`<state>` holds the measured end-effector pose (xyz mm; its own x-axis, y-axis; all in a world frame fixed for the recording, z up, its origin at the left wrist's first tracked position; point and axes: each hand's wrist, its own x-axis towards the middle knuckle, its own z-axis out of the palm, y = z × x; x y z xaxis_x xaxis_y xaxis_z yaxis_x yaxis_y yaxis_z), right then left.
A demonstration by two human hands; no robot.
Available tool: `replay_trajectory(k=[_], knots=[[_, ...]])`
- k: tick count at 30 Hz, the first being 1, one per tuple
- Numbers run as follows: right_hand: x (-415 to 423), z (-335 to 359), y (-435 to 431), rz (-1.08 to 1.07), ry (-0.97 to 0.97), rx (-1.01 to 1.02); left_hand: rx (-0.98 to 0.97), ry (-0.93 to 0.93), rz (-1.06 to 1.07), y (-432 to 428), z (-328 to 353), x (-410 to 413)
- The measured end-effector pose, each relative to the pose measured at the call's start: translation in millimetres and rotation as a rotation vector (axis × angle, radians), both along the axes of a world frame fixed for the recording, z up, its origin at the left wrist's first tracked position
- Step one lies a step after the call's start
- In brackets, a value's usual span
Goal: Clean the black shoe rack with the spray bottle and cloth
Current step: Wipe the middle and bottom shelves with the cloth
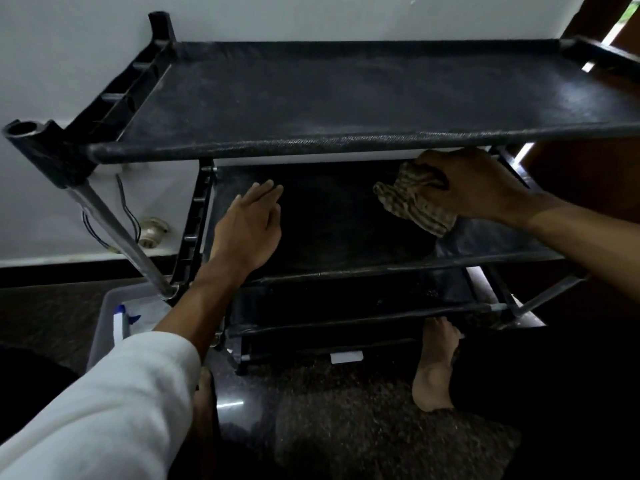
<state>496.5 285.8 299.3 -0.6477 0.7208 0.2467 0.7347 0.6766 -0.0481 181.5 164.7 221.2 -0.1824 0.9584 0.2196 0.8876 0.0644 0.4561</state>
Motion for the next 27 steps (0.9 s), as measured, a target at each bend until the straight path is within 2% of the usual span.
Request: replay_trajectory(k=[5, 14, 20, 23, 25, 27], knots=[[-8.2, -7.6, -8.9, 0.002, -0.062, 0.063, -0.009, 0.007, -0.01, -0.1, -0.4, 1.3], [-37.4, -27.1, -15.6, -0.066, -0.303, -0.137, -0.006, -0.011, -0.028, -2.9, 2.8, 2.8], [-27.3, -19.9, -9.6, 0.126, -0.211, -0.143, 0.03, -0.046, -0.161, 10.1, 14.3, 37.1], [-8.5, -11.8, -22.0, 0.236, -0.164, -0.288, 0.039, -0.06, -0.239, 19.9, 18.5, 65.2], [8.9, -6.1, -30.0, 0.236, -0.112, -0.393, 0.02, -0.064, -0.284, 24.3, 16.7, 83.9], [25.7, 0.0, -32.1, 0.186, -0.128, -0.385, -0.018, -0.046, -0.314, 26.7, 12.2, 97.7]])
